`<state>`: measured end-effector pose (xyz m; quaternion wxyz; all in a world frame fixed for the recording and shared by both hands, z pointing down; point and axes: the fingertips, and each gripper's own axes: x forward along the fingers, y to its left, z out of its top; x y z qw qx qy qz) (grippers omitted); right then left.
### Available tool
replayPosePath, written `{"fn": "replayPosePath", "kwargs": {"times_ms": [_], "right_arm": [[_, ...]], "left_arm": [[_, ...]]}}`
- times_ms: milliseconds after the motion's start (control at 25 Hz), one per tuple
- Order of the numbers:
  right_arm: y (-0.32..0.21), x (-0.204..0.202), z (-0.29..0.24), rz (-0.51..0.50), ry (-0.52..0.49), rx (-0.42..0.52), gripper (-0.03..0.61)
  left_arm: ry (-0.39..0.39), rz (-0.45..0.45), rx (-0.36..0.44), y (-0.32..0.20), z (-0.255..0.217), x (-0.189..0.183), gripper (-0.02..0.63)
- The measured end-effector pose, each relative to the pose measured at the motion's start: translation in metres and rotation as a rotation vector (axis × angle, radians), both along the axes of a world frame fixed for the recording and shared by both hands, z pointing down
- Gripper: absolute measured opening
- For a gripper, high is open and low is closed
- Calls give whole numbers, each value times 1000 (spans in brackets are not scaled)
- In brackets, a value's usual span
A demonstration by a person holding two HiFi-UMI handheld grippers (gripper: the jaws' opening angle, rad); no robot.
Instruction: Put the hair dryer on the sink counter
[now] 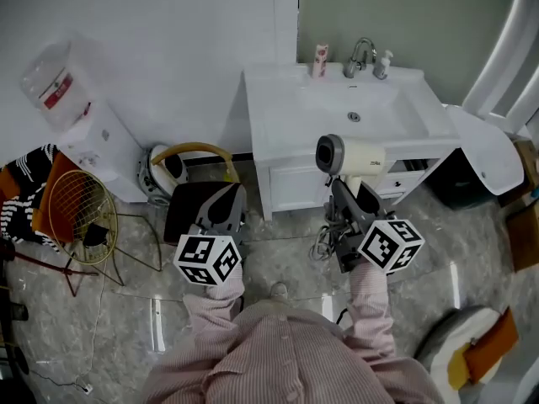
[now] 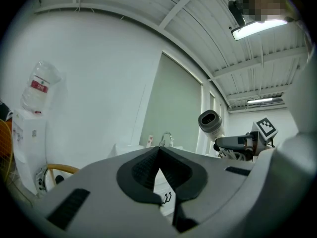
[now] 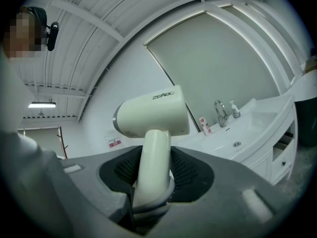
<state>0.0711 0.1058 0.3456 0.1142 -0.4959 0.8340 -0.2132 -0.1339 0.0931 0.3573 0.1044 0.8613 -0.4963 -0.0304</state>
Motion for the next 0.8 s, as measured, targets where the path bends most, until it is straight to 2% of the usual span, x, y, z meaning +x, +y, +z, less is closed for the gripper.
{"fn": "replayPosePath", "kwargs": {"times_ms": [400, 800], "right_arm": [[-61, -20, 10, -12, -6, -27, 164], [-128, -16, 27, -29, -20, -70, 164]], "left_arm": [[19, -1, -21, -60, 9, -16, -2], [25, -26, -59, -118, 25, -16, -3]]}}
